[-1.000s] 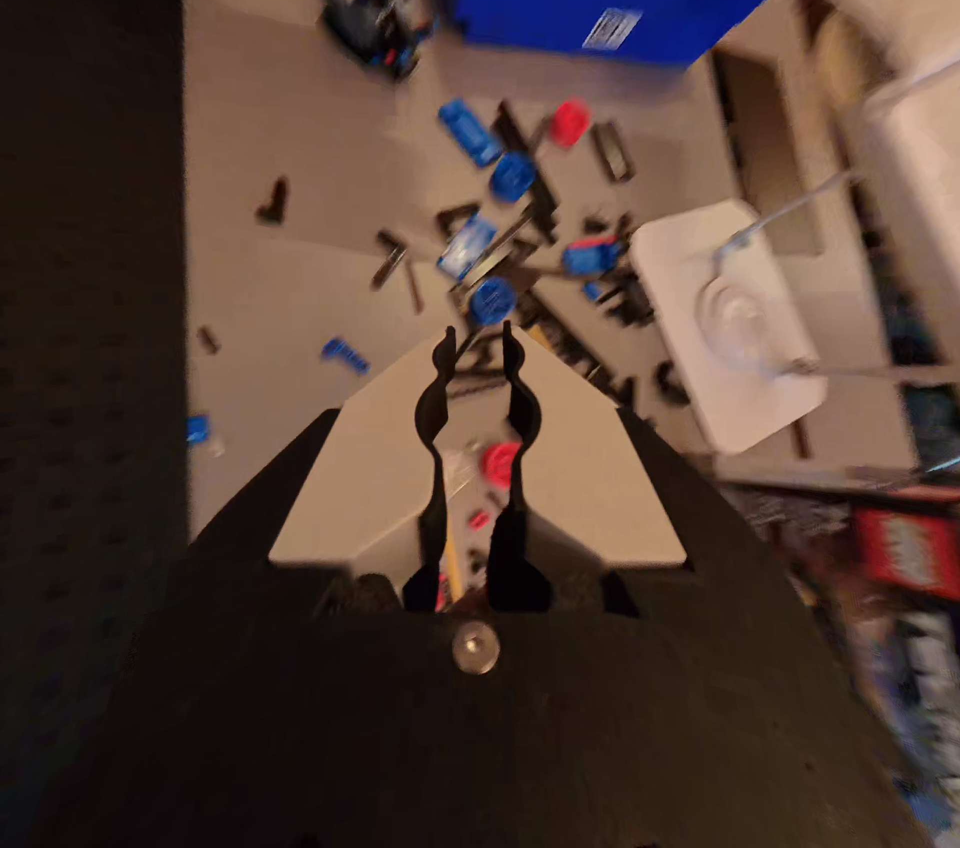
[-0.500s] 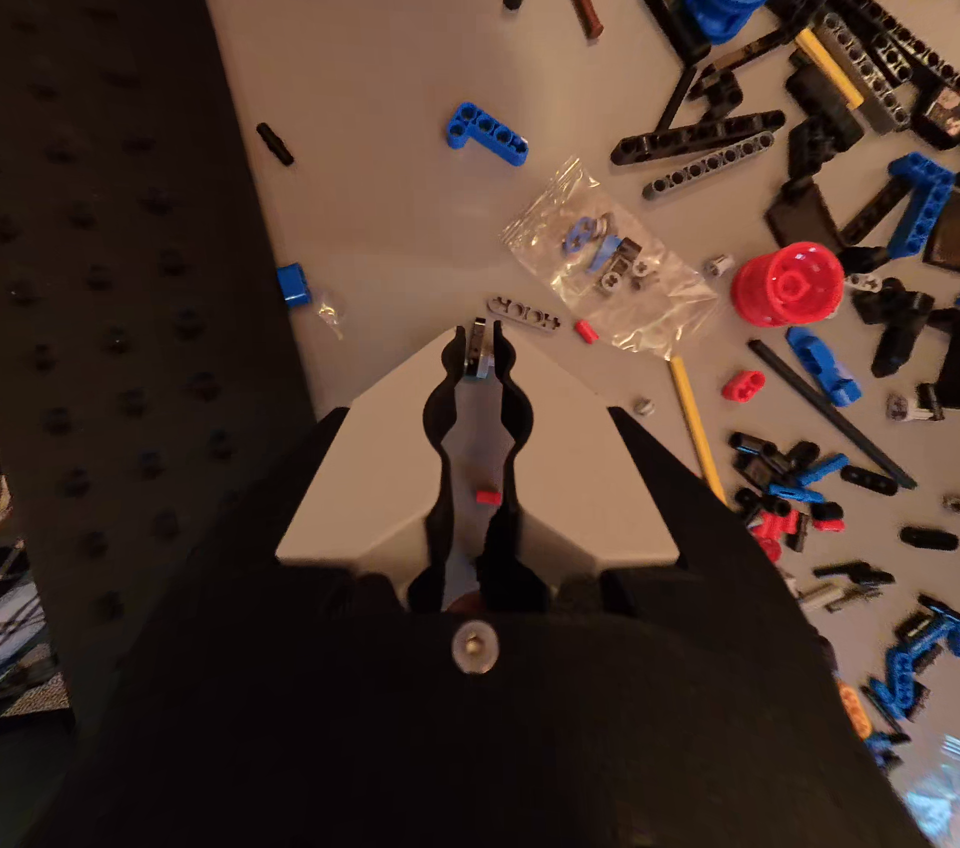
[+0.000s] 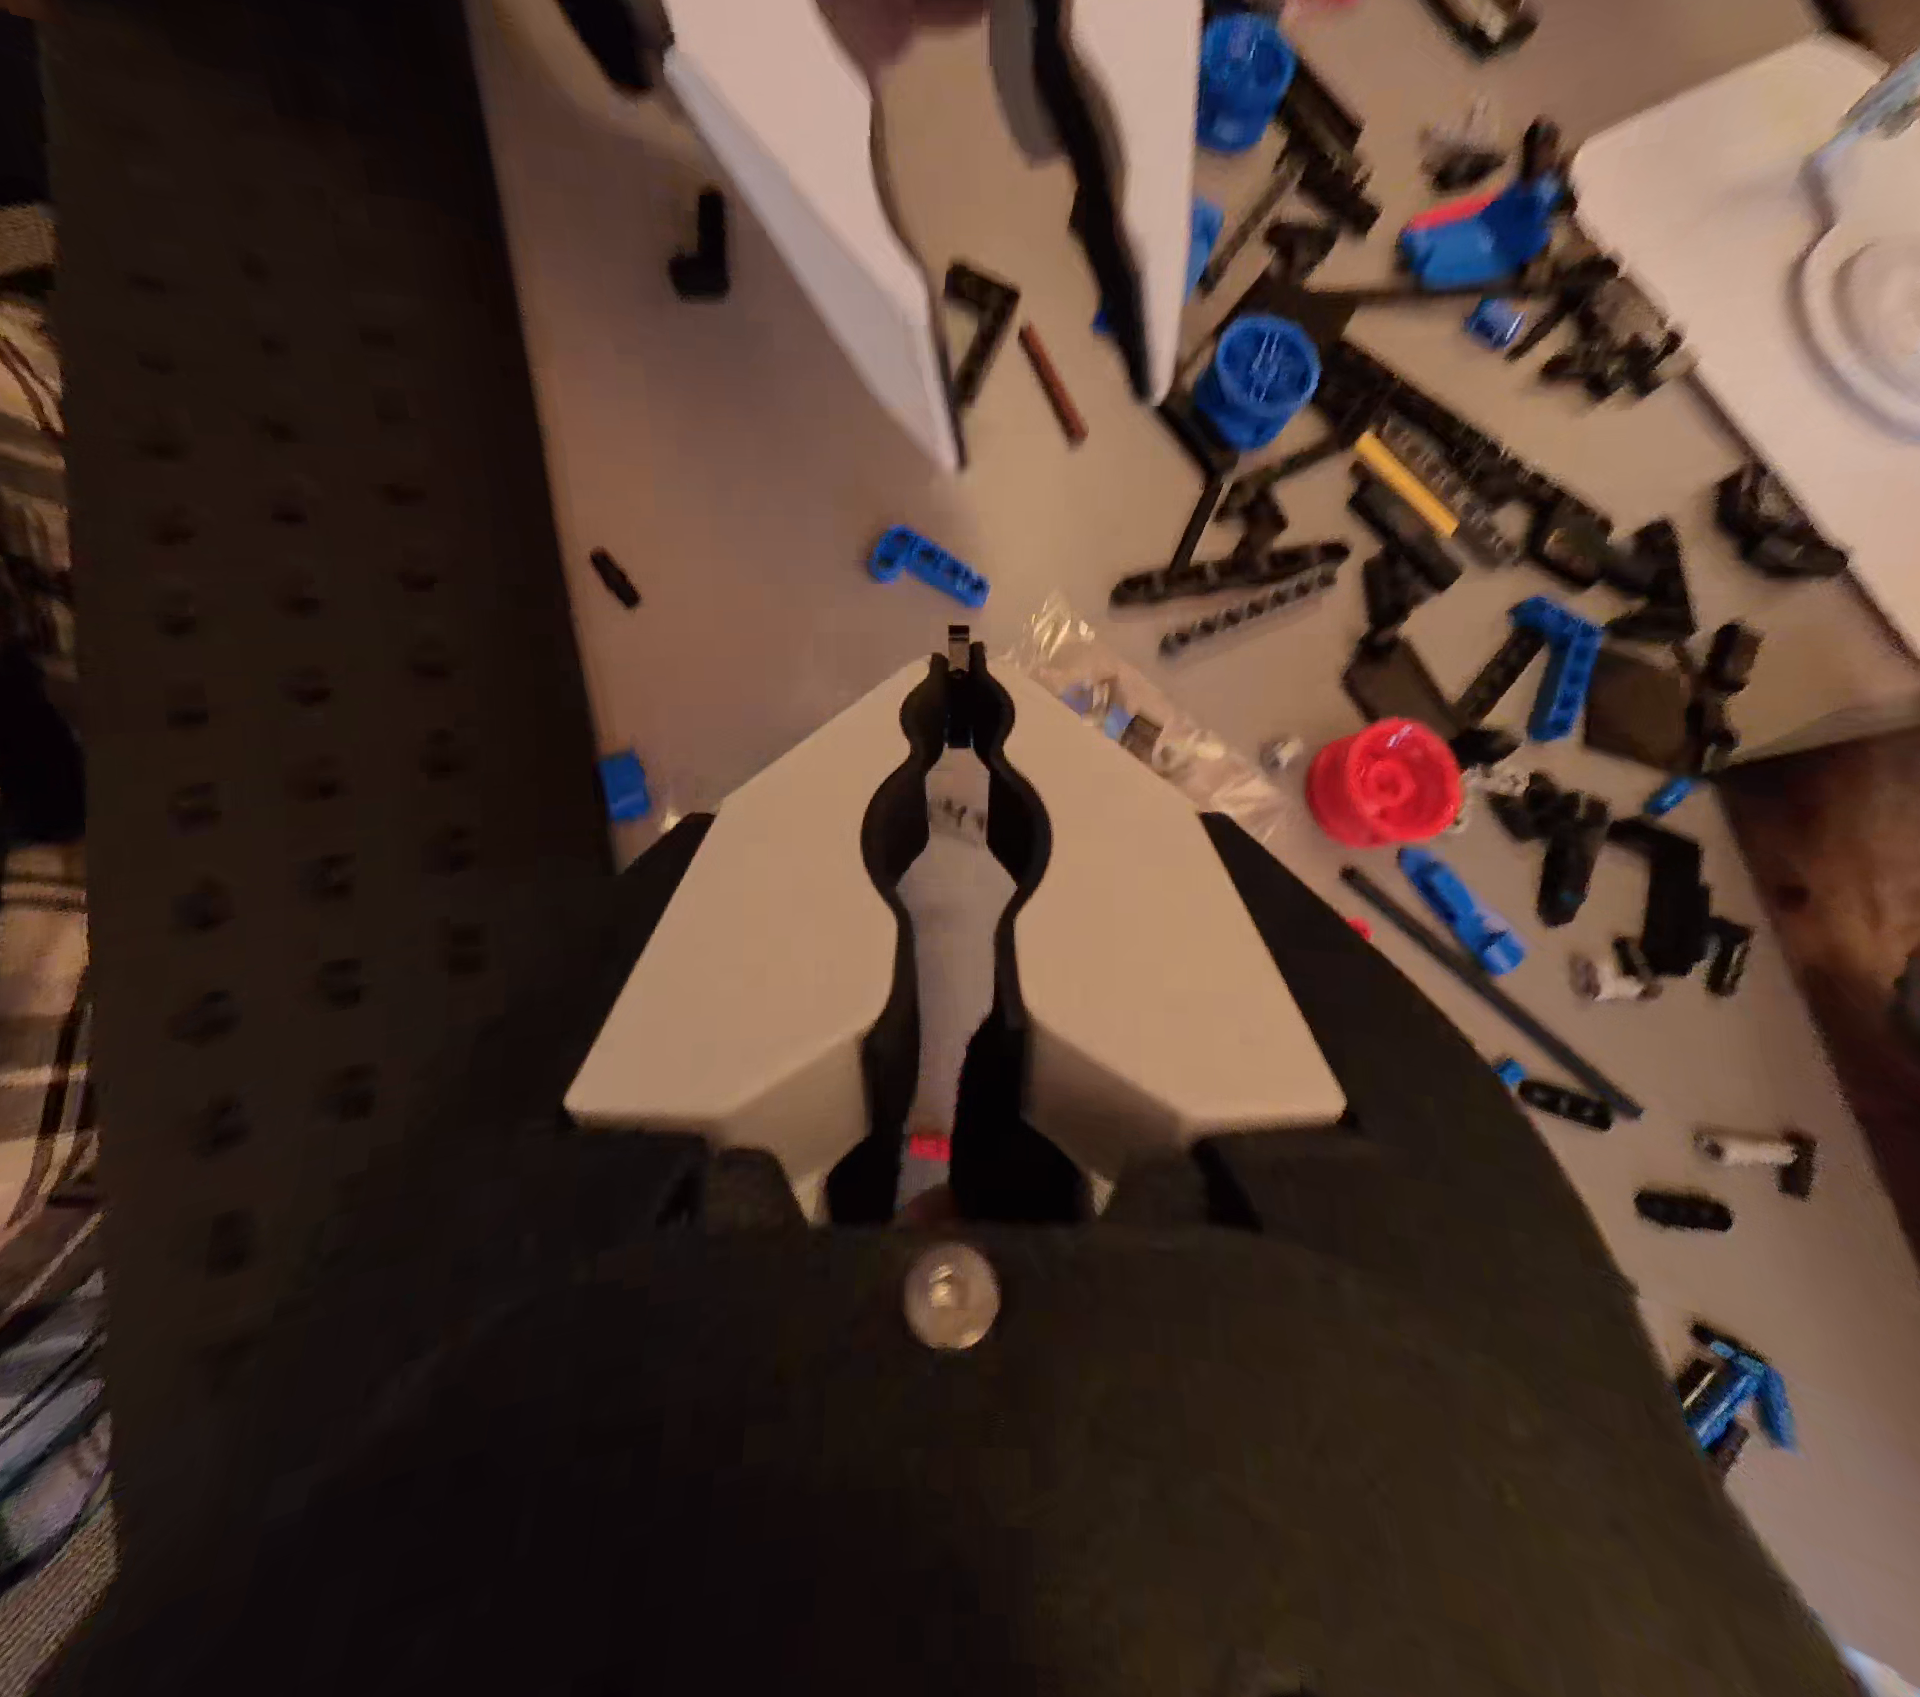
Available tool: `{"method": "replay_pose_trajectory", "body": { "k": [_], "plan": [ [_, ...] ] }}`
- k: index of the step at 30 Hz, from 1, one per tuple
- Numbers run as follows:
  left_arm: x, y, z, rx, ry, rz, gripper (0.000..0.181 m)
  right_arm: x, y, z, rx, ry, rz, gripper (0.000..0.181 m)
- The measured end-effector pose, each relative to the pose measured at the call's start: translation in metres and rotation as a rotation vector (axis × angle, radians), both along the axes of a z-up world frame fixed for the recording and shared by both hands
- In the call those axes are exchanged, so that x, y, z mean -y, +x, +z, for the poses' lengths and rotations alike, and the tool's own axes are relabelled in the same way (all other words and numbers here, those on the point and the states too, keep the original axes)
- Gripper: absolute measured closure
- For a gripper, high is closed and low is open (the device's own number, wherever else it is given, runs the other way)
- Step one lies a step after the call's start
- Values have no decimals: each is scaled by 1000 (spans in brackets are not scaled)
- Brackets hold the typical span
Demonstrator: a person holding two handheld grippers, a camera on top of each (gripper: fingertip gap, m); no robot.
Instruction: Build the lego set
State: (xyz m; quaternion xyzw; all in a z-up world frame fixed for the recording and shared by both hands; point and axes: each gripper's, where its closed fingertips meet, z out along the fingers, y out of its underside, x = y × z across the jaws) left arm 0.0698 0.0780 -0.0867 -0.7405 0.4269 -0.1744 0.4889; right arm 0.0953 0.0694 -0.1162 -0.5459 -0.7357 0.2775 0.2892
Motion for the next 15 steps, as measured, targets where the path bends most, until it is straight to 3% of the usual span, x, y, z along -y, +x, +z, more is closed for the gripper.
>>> {"method": "replay_pose_trajectory", "body": {
  "k": [8, 15],
  "plan": [
    [10, 8, -1, 15, -11, -47, 151, 2, -28, 25, -84, 11, 24, 179],
    [-3, -12, -17, -9, -65, 44, 153, -4, 2, 2, 24, -41, -88, 178]
  ]
}}
